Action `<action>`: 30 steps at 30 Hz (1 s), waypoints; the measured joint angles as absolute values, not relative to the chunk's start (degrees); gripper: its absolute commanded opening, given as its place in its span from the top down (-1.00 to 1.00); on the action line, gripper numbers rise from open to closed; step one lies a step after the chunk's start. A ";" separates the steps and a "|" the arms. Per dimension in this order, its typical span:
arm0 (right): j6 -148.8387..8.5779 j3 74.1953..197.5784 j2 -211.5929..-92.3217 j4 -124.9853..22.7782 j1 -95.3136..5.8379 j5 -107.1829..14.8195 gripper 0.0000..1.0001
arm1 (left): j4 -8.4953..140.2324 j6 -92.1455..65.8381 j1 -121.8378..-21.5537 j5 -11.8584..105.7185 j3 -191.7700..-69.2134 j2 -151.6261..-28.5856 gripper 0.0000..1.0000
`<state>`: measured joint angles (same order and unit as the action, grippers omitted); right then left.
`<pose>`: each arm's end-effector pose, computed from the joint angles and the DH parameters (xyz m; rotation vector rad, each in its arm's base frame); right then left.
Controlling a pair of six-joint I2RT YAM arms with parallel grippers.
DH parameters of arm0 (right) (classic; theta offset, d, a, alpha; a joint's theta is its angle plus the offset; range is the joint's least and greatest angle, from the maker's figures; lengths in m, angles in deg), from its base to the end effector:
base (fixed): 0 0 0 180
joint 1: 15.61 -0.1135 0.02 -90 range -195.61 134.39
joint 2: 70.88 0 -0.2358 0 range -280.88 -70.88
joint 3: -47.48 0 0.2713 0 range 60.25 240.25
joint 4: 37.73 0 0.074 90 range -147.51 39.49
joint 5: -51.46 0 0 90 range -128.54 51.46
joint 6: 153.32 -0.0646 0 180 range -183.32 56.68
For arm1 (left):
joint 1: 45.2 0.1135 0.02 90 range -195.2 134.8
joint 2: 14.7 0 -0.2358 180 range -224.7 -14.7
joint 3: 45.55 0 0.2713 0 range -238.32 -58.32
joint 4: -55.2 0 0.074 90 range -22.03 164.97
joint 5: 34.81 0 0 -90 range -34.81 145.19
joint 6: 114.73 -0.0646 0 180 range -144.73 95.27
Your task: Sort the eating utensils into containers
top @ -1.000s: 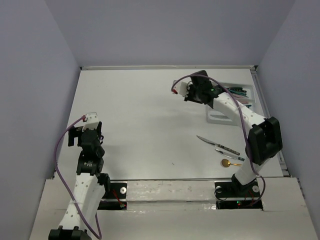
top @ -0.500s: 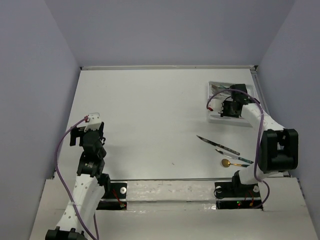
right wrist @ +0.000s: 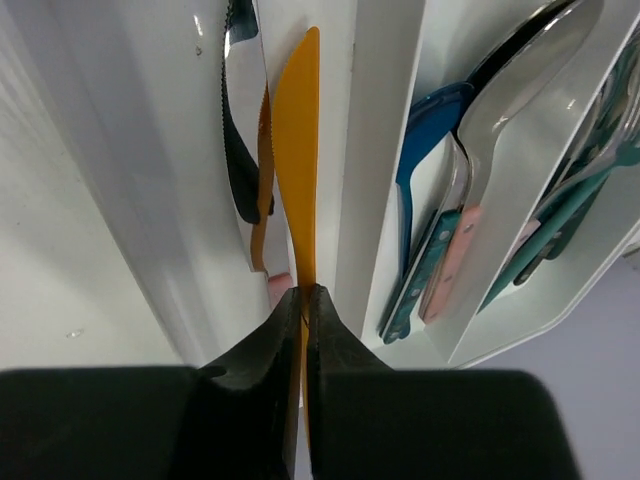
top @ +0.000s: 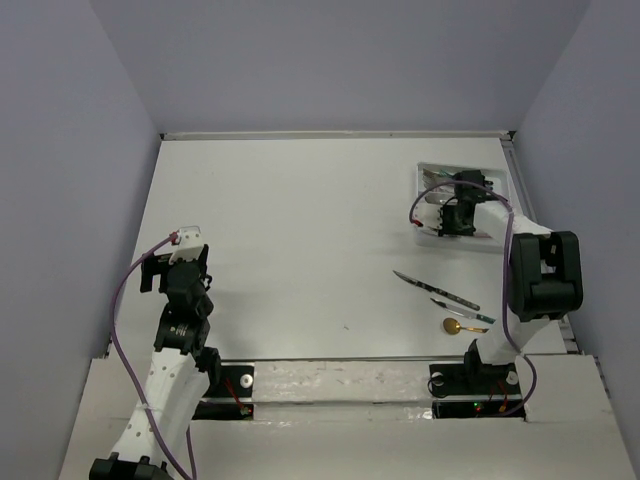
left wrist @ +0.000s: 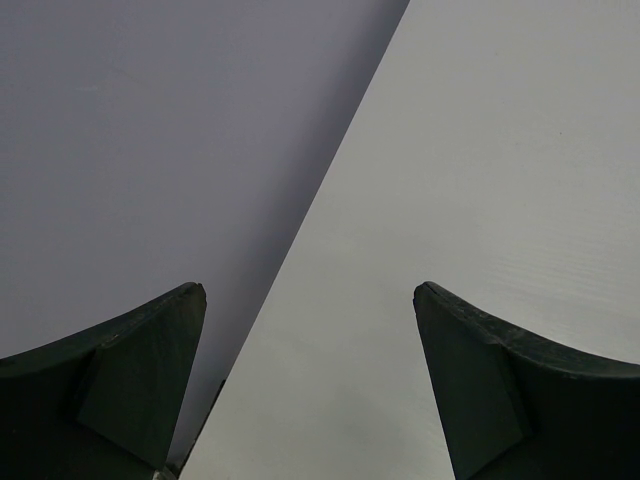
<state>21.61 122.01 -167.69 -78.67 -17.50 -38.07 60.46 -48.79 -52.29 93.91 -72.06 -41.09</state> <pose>0.3613 0.0114 0.1210 -1.8967 2.0090 -0.4445 0.2074 0.0149 0.2077 -0.0662 1.6988 0.7809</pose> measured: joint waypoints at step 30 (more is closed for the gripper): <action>-34.78 122.91 -147.34 -84.44 -35.93 -47.91 -0.25 | 60.22 -48.92 -52.29 94.52 -72.04 -41.25 -0.98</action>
<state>-34.78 122.91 -147.34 -84.44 -35.93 -47.91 60.22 -48.92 -52.29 94.52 -72.04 -41.25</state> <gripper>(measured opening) 0.612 0.989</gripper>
